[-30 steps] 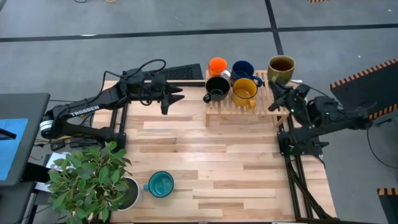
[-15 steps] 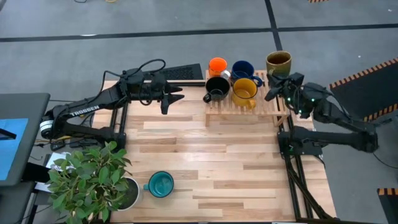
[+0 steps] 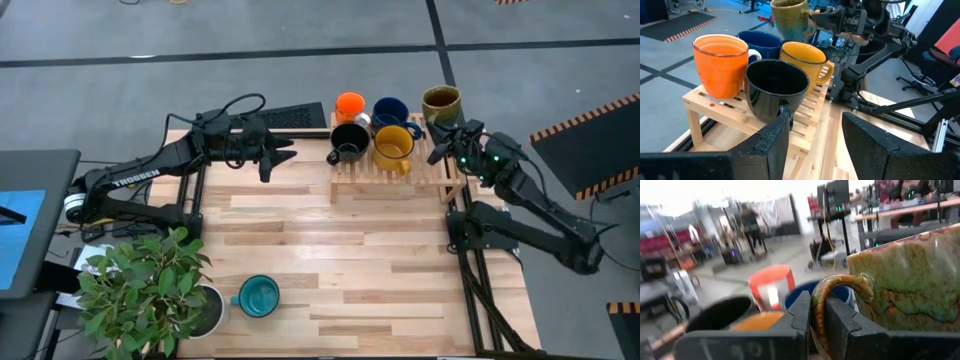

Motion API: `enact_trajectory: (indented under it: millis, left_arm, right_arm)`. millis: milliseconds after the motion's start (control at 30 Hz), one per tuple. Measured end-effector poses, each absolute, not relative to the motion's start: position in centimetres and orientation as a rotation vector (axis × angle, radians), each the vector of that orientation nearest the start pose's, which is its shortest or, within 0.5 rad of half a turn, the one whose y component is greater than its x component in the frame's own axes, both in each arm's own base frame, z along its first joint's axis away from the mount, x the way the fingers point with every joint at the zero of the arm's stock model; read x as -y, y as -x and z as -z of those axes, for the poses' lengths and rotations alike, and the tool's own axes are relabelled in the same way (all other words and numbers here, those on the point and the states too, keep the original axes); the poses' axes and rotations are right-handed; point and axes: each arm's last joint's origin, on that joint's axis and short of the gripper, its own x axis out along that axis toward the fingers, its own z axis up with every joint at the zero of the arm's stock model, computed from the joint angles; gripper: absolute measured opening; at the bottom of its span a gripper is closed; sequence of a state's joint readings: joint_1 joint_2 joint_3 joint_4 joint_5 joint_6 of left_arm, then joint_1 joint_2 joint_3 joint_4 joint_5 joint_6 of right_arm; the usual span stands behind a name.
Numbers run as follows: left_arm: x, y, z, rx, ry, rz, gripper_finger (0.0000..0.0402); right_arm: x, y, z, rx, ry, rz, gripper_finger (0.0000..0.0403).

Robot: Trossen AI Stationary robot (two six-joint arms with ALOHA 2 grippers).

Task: Place coffee mugs
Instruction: Put the dark green patterned mug on the shelf

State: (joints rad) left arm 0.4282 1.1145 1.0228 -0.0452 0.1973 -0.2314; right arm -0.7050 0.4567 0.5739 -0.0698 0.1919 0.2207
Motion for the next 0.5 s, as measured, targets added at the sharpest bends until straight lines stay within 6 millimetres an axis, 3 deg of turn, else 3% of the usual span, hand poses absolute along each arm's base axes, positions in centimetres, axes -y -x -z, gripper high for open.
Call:
enact_trajectory:
  millis: [133,300,500]
  left_arm:
    - [-9.8,-22.8,-36.6,-0.092,0.269,-0.257,0.0167]
    - [-9.9,-22.8,-36.6,-0.083,0.269,-0.288,0.0167]
    - [-9.9,-22.8,-36.6,-0.077,0.322,-0.291,0.0167]
  right_arm:
    - [8.2,-7.9,-31.1,0.205,-0.178,0.847,0.0058]
    - [9.6,-8.1,-29.8,0.164,-0.191,0.796,0.0058]
    - [10.8,-7.5,-27.9,0.263,-0.195,0.785,0.0057]
